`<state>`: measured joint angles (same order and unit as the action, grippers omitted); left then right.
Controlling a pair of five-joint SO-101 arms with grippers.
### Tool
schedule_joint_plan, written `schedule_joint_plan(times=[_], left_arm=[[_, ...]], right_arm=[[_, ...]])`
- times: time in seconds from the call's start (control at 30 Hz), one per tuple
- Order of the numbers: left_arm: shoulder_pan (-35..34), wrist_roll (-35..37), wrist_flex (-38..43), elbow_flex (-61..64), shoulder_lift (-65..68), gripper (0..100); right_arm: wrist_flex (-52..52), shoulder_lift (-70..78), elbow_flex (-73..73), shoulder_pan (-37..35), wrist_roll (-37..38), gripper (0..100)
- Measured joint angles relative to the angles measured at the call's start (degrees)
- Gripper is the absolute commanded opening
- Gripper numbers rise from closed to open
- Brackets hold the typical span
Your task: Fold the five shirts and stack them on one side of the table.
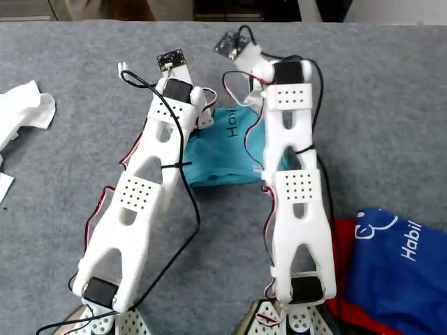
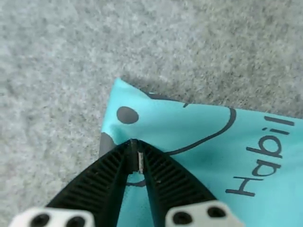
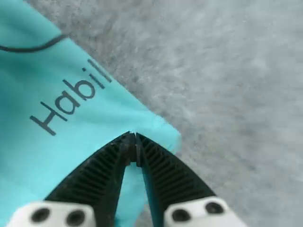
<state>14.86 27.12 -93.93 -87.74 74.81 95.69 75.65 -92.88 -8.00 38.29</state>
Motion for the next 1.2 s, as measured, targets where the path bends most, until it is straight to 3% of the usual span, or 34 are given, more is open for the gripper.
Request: schedule_joint_plan(times=[0.73,1.2], left_arm=[[0.18,0.26,0.00,-0.09,0.00,2],[-0.97,0.00,-2.99,-5.54,-0.26,2]], right_arm=[[-3.78,4.84,-0.44,7.12,2.73,0.5],[5.63,-18.73,2.73,5.71,-1.85,0.5]])
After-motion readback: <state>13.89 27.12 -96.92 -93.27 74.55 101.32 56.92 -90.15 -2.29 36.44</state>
